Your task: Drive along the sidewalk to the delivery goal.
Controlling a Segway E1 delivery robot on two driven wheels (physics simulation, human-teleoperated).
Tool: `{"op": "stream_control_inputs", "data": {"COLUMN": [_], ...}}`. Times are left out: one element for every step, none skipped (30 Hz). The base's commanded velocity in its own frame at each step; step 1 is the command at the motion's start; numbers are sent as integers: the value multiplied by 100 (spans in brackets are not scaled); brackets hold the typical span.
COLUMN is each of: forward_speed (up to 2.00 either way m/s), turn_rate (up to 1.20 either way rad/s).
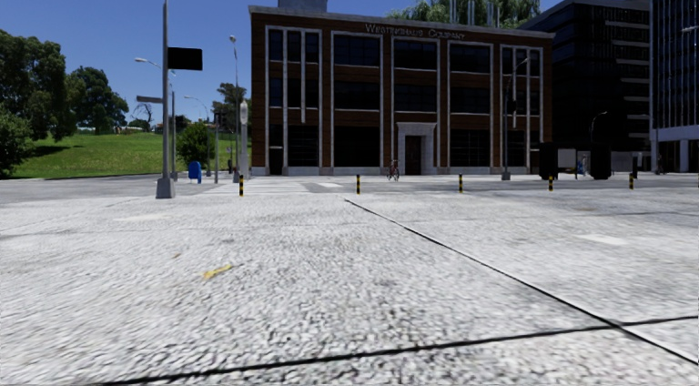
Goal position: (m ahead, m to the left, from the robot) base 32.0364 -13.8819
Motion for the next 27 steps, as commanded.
{"op": "stream_control_inputs", "data": {"forward_speed": [200, 200, 200, 200, 200, 200, 200, 200, 200, 200, 200, 200, 200, 200, 200, 200, 200, 200, 200, 200, 200, 200, 200, 200, 200, 200, 200], "turn_rate": [0, 0, 0, 0, 0, 0, 9, 31, 31, 54, 67, 77, 77, 79, 79, 74, 27, 27, 15, 11, 6, 1, 1, 0, 0, 0, 0]}}
